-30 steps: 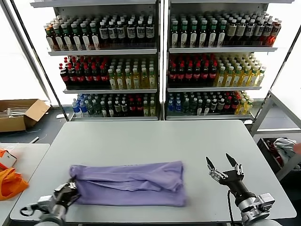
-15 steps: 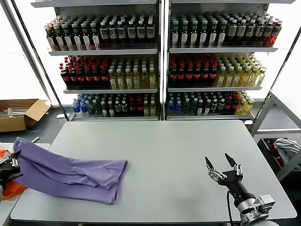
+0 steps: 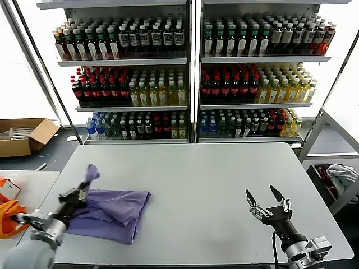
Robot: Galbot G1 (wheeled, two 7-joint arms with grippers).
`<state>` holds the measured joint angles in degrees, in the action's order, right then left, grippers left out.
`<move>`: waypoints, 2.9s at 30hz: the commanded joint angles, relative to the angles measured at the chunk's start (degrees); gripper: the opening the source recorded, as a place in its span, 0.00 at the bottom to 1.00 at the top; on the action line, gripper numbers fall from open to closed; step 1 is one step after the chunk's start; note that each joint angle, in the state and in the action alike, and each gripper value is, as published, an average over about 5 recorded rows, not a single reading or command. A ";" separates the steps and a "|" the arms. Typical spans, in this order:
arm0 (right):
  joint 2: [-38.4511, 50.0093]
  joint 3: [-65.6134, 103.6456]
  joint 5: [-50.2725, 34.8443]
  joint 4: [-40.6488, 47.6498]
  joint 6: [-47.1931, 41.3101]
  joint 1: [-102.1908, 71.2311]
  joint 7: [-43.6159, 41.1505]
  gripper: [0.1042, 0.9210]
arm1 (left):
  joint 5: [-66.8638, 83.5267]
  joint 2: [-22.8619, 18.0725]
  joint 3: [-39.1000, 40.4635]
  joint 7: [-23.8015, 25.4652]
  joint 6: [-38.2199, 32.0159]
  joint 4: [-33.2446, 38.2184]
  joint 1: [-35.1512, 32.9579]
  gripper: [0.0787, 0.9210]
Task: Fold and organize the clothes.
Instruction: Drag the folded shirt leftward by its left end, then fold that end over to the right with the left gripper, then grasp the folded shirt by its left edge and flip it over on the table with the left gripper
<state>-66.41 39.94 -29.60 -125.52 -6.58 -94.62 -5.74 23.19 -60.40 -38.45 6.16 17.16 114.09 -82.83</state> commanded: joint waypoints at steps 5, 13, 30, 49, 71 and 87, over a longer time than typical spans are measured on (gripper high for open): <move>0.20 -0.16 -0.27 0.33 -0.07 0.33 0.05 0.88 | -3.72 -7.27 16.34 -0.15 2.10 -1.42 0.58 0.02; 0.59 -0.56 -0.45 0.97 -0.27 1.51 0.27 0.88 | -4.15 -7.09 14.60 1.13 3.17 2.16 -1.31 0.08; 0.22 -1.90 -0.21 0.51 -0.41 2.03 0.41 0.88 | 10.77 5.82 -10.84 1.50 7.57 -0.98 0.25 0.65; 0.01 -4.27 1.54 -2.43 -1.81 2.28 1.31 0.88 | 11.55 1.24 0.15 -6.85 7.93 -13.73 3.05 0.88; 0.90 -3.07 -0.05 -1.68 -1.47 2.98 0.60 0.88 | 12.38 -10.03 -10.46 -6.90 6.72 -4.41 -1.31 0.29; 2.37 -5.64 -1.45 -1.38 -0.86 4.66 0.21 0.88 | 24.41 9.63 -36.30 -3.96 6.64 -5.81 -4.06 0.03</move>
<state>-64.39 35.00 -30.40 -126.74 -7.58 -90.30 -5.43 41.86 -62.32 -61.52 1.20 23.91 109.28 -85.87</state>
